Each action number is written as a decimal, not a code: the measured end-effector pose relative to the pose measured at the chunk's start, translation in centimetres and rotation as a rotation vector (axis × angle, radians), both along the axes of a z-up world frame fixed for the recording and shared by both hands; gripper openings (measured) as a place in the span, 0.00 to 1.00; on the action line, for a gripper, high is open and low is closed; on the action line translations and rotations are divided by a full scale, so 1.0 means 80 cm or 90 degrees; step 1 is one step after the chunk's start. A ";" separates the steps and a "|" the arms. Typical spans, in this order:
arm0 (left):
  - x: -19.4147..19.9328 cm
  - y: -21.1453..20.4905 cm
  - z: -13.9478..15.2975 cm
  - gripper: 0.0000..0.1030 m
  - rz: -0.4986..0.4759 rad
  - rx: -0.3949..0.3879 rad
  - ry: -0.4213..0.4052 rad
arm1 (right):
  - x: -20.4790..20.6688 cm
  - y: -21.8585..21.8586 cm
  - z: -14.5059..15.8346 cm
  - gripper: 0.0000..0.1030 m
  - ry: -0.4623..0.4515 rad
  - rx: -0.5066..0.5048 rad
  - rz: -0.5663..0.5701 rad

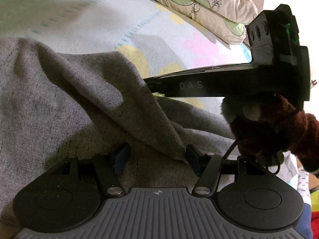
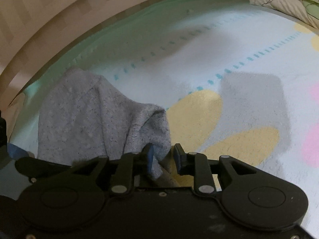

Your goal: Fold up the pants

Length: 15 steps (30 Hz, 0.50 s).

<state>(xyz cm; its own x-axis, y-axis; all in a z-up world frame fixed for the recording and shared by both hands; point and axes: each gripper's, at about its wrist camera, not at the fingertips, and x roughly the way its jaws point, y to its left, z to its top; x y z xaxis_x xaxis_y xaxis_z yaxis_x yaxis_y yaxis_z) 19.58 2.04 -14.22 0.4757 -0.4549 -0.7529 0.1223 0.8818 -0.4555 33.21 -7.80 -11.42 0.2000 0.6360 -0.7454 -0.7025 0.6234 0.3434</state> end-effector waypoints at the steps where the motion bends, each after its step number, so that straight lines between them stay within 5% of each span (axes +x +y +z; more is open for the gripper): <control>1: 0.000 0.000 0.000 0.58 0.001 -0.001 -0.001 | -0.001 0.002 0.002 0.03 -0.002 0.001 0.017; 5: -0.002 0.002 -0.001 0.59 -0.002 0.003 -0.005 | 0.009 0.035 0.023 0.02 -0.138 -0.071 0.064; 10: -0.002 0.005 -0.001 0.59 0.001 -0.007 -0.004 | 0.034 0.054 0.010 0.02 -0.133 -0.093 0.057; 15: 0.001 0.014 0.003 0.59 0.006 -0.029 -0.001 | 0.033 0.012 0.025 0.12 -0.137 -0.045 -0.068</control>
